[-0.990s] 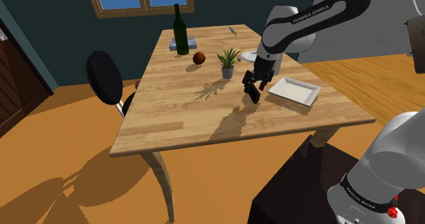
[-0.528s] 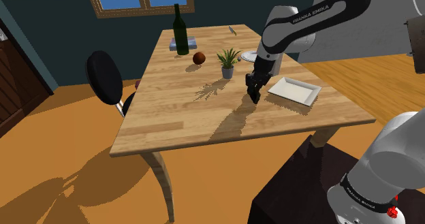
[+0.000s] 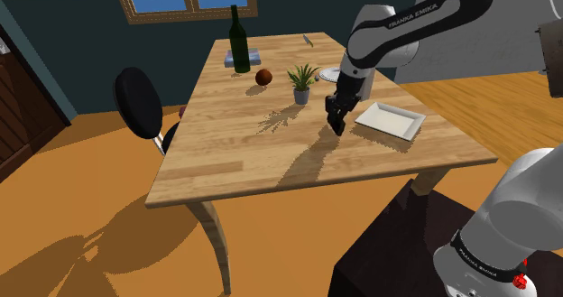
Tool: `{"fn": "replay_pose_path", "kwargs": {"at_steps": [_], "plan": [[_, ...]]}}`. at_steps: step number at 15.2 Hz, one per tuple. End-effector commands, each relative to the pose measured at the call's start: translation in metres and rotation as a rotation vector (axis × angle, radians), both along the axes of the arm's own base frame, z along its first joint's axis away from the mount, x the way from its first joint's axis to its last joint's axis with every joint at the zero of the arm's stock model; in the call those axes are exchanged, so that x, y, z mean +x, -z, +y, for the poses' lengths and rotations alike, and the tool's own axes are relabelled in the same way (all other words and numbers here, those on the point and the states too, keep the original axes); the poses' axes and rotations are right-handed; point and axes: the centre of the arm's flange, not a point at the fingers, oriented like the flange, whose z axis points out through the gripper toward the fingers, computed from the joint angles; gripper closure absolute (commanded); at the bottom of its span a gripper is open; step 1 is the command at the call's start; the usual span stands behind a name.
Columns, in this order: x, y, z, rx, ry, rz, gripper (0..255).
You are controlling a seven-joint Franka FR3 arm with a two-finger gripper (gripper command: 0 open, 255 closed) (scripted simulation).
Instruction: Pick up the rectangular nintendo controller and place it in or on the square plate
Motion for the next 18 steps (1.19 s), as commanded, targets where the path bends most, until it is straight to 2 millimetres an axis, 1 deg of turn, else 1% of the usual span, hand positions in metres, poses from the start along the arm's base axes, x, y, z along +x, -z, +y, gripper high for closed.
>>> {"fn": "replay_pose_path", "kwargs": {"at_steps": [1,15,16,18], "plan": [[-0.001,-0.009,0.000,0.000,0.000,0.000,255],[-0.001,-0.083,0.000,0.000,0.000,0.000,255],[-0.001,-0.084,0.000,0.000,0.000,0.000,255],[-0.016,-0.085,-0.022,0.000,0.000,0.000,255]]}}
